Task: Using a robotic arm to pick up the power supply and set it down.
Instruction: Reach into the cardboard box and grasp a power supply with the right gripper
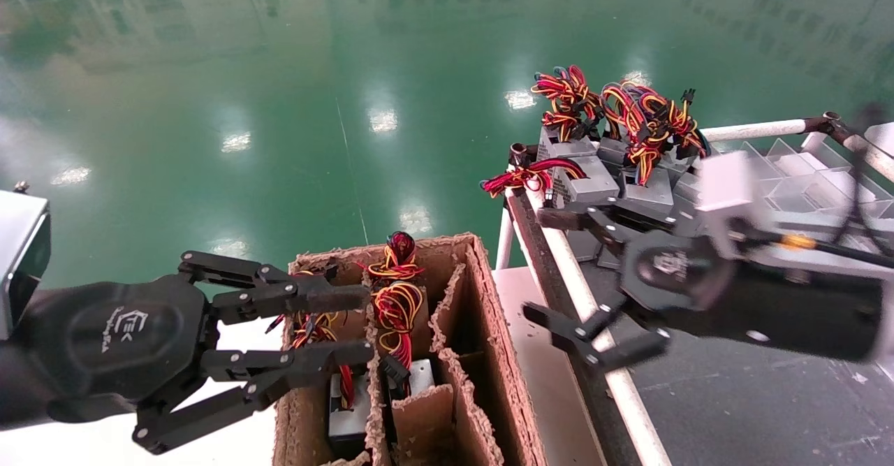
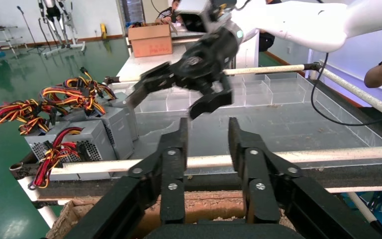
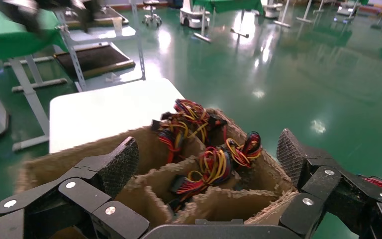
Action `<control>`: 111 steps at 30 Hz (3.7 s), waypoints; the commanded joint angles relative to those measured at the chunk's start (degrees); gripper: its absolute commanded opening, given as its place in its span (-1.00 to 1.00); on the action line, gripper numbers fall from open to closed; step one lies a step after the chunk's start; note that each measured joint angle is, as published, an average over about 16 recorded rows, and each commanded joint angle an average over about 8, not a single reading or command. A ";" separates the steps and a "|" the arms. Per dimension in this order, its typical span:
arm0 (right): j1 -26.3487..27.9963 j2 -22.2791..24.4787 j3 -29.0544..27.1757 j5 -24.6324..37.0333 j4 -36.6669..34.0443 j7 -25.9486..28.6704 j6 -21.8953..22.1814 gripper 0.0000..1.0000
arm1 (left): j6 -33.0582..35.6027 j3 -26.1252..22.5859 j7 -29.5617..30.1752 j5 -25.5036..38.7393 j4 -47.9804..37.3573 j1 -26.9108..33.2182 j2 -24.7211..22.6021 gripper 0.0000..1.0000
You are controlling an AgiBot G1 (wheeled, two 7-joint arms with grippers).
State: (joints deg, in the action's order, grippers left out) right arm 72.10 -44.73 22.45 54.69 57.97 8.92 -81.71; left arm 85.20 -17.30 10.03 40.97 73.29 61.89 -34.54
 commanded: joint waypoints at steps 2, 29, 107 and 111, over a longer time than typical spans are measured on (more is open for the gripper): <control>2.97 -3.11 2.05 3.13 -4.09 -0.32 0.20 1.00 | 0.00 -0.01 0.00 -0.01 0.00 0.00 0.00 1.00; 12.61 -18.56 9.07 11.93 -27.22 -2.67 0.77 1.00 | -0.01 -0.05 -0.04 -0.04 -0.06 0.01 0.02 1.00; 14.42 -32.45 15.44 13.78 -49.45 -9.76 6.83 -1.00 | -0.09 -0.24 -0.14 -0.17 -0.06 0.06 0.09 1.00; 14.37 -32.28 15.34 13.06 -49.19 -10.25 5.99 -1.00 | -0.09 -0.25 -0.14 -0.18 -0.06 0.06 0.10 1.00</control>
State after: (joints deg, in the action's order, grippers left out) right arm 86.50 -76.96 37.68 67.61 8.67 -1.48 -76.18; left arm 85.11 -17.55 9.88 40.80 73.22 61.95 -34.44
